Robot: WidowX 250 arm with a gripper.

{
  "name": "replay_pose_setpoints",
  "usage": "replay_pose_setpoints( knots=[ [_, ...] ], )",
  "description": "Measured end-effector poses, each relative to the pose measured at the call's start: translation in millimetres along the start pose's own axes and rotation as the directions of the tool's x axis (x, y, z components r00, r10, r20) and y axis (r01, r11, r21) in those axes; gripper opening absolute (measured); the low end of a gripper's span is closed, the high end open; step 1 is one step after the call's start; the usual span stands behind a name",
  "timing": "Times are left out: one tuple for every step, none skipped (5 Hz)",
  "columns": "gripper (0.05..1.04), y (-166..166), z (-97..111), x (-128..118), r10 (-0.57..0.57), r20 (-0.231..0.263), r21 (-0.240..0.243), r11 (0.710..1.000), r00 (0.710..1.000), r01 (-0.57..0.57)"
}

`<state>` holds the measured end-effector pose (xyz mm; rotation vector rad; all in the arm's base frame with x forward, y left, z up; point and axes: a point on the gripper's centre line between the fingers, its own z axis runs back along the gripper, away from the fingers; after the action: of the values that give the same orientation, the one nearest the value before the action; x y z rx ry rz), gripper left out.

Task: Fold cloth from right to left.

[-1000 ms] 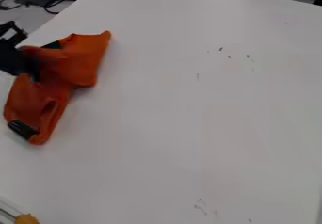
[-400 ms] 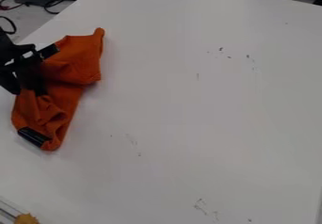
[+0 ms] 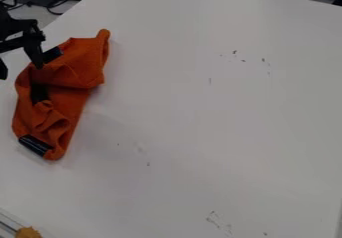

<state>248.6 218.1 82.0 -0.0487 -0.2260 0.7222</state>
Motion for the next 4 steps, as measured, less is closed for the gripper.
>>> replay_pose_setpoints(
  knots=[
    [1.003,-19.4,16.3,1.1,-0.021,0.01,0.013,1.0,1.0,0.02],
    [1.0,-61.3,16.0,-12.2,-0.085,-0.041,0.043,0.995,0.996,0.087],
    [1.0,-109.4,19.8,-19.2,-0.163,-0.076,0.073,0.983,0.984,0.168],
    [1.0,-149.6,18.7,-29.6,-0.219,-0.101,0.049,0.973,0.971,0.225]
  ],
)
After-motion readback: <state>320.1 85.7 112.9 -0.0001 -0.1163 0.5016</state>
